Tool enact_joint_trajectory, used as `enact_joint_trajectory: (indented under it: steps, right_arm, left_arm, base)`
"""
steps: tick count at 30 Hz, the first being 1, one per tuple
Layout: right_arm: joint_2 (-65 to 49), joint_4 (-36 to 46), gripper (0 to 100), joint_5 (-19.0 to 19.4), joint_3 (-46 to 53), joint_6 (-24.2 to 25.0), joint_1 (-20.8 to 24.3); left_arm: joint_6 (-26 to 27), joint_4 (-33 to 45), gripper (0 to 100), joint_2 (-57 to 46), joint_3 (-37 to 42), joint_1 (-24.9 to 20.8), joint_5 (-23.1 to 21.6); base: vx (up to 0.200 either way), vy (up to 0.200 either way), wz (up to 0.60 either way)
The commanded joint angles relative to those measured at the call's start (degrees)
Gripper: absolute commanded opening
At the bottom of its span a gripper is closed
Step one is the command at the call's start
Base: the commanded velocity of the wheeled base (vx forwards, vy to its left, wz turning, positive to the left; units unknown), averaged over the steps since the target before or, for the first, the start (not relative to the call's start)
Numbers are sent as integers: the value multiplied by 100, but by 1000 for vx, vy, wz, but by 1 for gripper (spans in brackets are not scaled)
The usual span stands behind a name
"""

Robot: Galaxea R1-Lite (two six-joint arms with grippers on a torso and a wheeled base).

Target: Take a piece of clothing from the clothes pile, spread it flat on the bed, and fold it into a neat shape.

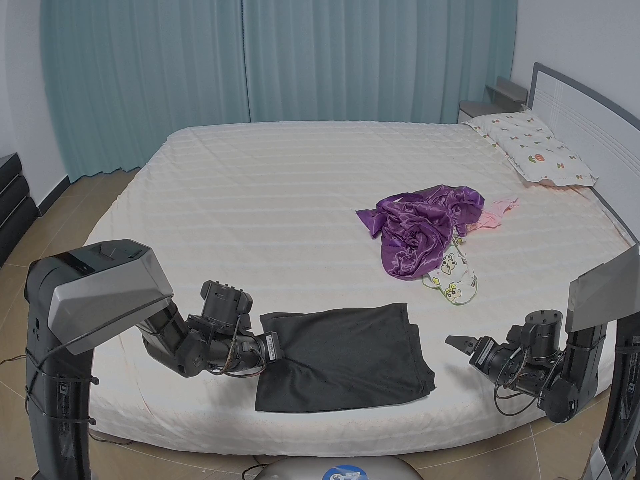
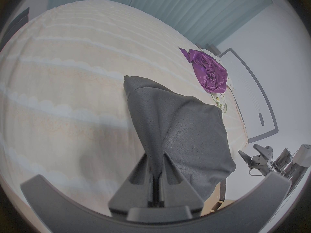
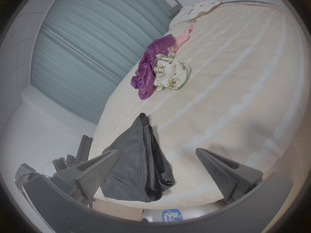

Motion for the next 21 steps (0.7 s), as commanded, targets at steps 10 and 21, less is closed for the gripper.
enact_joint_trajectory:
  steps: [10, 21]
  right_arm:
    - [37, -102, 100, -5, -25, 26, -53]
    - [46, -102, 100, -5, -17, 35, -53]
  left_arm:
    - [-187, -1, 0, -191, 73, 233, -17]
    - [-196, -1, 0, -323, 240, 312, -17]
  base:
    - [0, 80, 0]
    - [0, 200, 0]
